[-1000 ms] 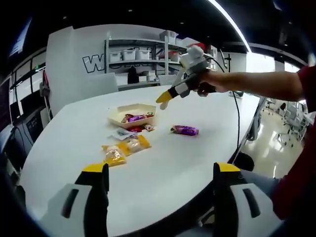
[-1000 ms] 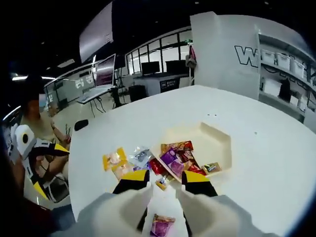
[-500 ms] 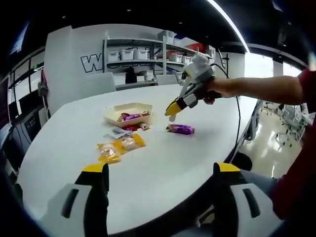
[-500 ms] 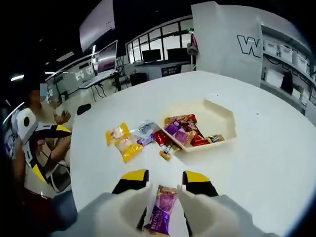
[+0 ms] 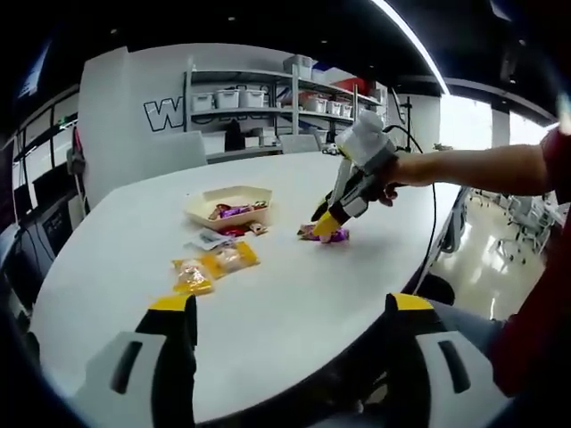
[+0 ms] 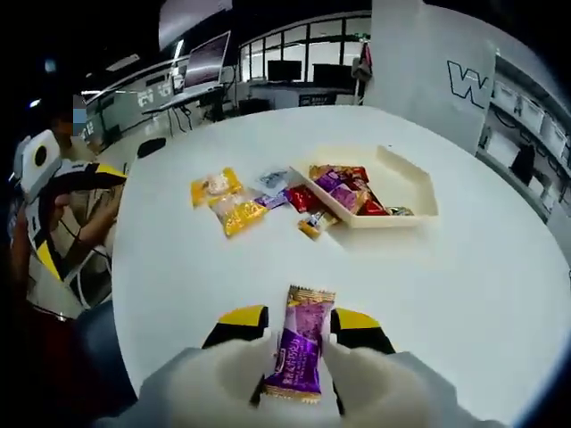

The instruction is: Place the target food into the container with the food tongs after gripping and lifting it, then release it inside without dropping or visibly crushing the food.

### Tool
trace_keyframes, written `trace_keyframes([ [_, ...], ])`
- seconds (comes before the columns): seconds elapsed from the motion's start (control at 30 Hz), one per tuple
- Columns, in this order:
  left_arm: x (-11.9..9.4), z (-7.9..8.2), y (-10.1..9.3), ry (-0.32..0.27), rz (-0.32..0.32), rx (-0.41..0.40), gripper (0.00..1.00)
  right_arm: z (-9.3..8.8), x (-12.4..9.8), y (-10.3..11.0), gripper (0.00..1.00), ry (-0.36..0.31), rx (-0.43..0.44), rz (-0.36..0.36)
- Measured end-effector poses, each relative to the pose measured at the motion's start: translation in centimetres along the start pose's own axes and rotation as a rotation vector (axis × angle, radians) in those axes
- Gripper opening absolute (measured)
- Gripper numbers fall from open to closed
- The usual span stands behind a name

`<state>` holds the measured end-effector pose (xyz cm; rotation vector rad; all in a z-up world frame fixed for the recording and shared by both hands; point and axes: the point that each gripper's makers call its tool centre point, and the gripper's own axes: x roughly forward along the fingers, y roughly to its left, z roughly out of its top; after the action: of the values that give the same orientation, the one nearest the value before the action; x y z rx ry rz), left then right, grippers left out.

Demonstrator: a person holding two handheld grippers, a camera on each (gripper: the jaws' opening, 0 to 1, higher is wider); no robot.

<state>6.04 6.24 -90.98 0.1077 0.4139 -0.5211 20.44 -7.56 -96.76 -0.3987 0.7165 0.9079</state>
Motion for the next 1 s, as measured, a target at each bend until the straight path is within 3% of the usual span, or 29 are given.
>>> trace_keyframes([
  [0.27,0.3,-0.2,-0.1,0.005,0.0,-0.002,0.85,0.1,0.0,-0.1,0.21,-0.004,-0.005,0.012],
  [0.57,1.0,-0.7,0.0,0.025,-0.006,0.004,0.84,0.1,0.3,-0.1,0.2,0.044,-0.013,0.016],
  [1.0,1.4,-1.1,0.5,0.036,-0.003,0.009,0.83,0.3,0.2,-0.5,0.16,-0.007,0.013,-0.008],
])
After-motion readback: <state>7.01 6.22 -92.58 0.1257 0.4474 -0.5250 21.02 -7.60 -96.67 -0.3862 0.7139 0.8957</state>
